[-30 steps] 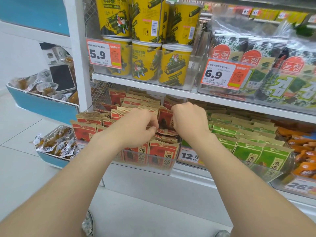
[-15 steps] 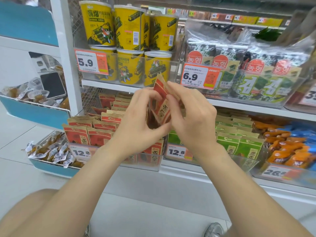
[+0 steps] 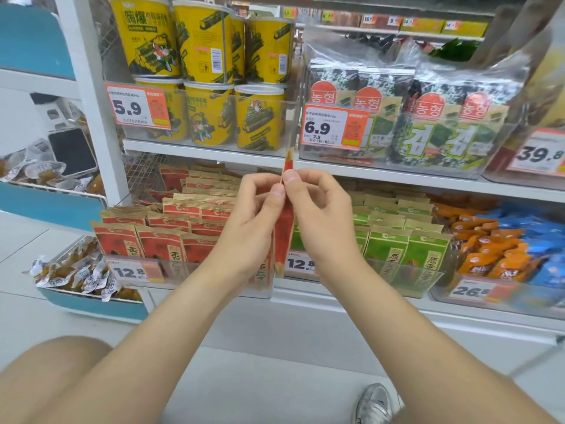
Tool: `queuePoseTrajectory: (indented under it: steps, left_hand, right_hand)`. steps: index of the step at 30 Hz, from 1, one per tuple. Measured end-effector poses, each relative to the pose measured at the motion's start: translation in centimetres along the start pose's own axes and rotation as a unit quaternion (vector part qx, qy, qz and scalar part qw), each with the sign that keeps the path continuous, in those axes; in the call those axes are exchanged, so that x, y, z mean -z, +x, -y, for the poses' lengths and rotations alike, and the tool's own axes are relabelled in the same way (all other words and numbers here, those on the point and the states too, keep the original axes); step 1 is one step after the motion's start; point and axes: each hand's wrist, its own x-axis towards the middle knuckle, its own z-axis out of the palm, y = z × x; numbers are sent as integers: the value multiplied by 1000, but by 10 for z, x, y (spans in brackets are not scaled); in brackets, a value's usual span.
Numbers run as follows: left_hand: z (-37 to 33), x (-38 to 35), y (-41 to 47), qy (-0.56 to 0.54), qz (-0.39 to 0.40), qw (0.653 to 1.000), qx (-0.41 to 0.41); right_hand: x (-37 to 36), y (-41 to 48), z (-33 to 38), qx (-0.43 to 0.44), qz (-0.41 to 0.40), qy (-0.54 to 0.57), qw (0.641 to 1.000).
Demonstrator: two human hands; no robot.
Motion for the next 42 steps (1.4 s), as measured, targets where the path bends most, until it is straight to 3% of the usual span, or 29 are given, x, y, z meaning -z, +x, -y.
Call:
queuePoseTrajectory:
  steps: [4,9,13,18,28,37,42]
  left_hand:
    - [3,-8,-1,-35,-12,997,62]
    - [1,-6,-4,-33,5,997,72]
    - [-3,-2,-5,-31,22,996,77]
    - [-6,7,-3,-17,13,998,53]
    - [-7,18,4,-72,-134,987,47]
    - [-15,25,-1,11,-52,997,48]
    - [-12,29,-6,48,-47,996,52]
  right_hand:
    - [-2,-6,-1,-69,-13,92,993]
    - [-2,-10,3,-144,-7,163,976]
    - [-4,-11,3,-156,-10,184,970]
    - [-4,-10,4,-118,1,144,983]
    - [-11,-15,2,-103,108,-18,989]
    - [-11,-13,-4,-61,11,-5,998]
    - [-13,-18,-15,-52,21,-48,997]
